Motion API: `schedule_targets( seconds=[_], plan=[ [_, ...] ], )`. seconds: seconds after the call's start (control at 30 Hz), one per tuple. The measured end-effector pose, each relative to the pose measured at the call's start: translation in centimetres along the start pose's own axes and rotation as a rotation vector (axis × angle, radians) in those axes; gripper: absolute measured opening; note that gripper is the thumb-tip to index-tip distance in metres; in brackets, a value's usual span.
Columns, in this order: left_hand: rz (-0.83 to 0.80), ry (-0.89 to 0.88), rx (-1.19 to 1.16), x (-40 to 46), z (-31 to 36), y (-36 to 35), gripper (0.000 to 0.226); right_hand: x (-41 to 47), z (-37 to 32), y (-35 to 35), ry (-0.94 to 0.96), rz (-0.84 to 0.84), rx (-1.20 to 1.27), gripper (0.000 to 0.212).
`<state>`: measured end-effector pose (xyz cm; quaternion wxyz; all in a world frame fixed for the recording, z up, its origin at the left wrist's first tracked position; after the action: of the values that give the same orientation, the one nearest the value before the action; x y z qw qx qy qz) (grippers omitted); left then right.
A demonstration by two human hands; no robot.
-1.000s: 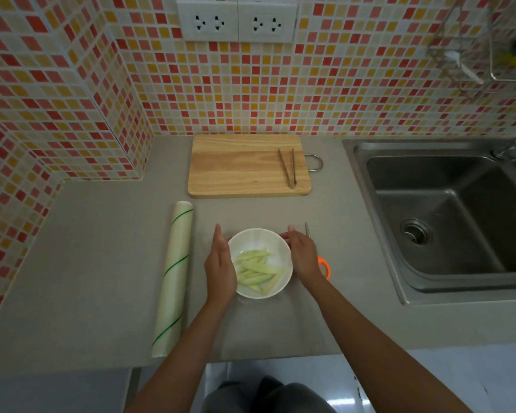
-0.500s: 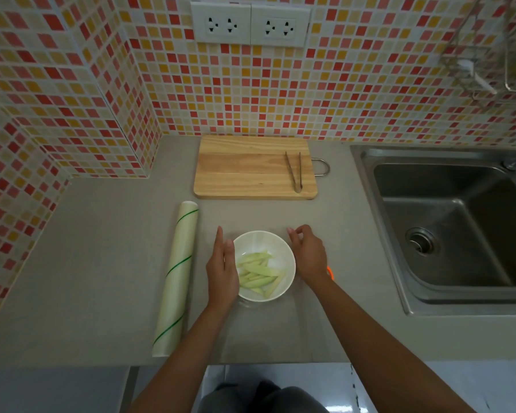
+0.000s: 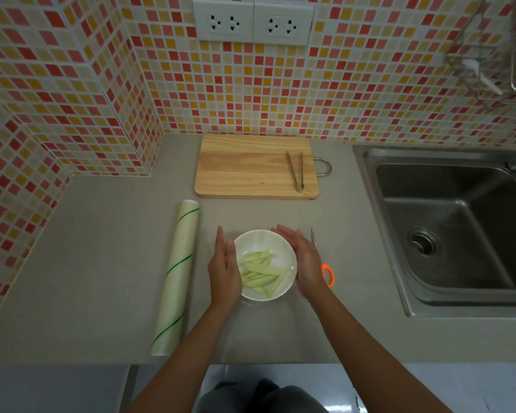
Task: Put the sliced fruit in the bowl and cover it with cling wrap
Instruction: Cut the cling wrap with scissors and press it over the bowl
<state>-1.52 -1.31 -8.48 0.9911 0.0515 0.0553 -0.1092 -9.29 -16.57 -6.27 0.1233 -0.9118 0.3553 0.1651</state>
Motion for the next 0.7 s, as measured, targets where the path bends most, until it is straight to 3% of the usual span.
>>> schedule_targets(
  seconds=[0.2, 0.33, 0.43, 0.57, 0.7],
  plan=[
    [-0.006, 0.071, -0.116, 0.0, -0.2, -0.1, 0.047, -0.2, 2.0, -0.6, -0.168, -0.161, 0.121, 0.058],
    [-0.096, 0.099, -0.104, 0.5, 0.3, -0.3, 0.048, -0.3, 1.4, -0.3, -0.146, -0.253, -0.050, 0.065],
    [-0.205, 0.101, -0.061, 1.7, 1.5, -0.3, 0.051, 0.1, -0.1, 0.1, -0.072, -0.203, -0.178, 0.062],
    [-0.031, -0.020, -0.023, 2.6, 3.4, 0.9, 0.048, 1.1, -2.3, 0.8, 0.078, -0.055, -0.214, 0.059],
    [0.050, 0.054, -0.116, 0.5, 2.4, 0.4, 0.050, 1.0, -2.4, -0.3, 0.074, -0.116, -0.231, 0.056]
  ],
)
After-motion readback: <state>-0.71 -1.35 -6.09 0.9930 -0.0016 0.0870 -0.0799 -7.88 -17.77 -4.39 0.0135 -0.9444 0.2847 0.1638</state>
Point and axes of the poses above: each hand's wrist, its own x-axis towards the middle knuckle, its own y-axis out of the back of the hand, z = x × y, the point moved 4 cm from there along x, towards the middle knuckle, and after that the axes turned 7 degrees about -x, right-handed, at the moved point
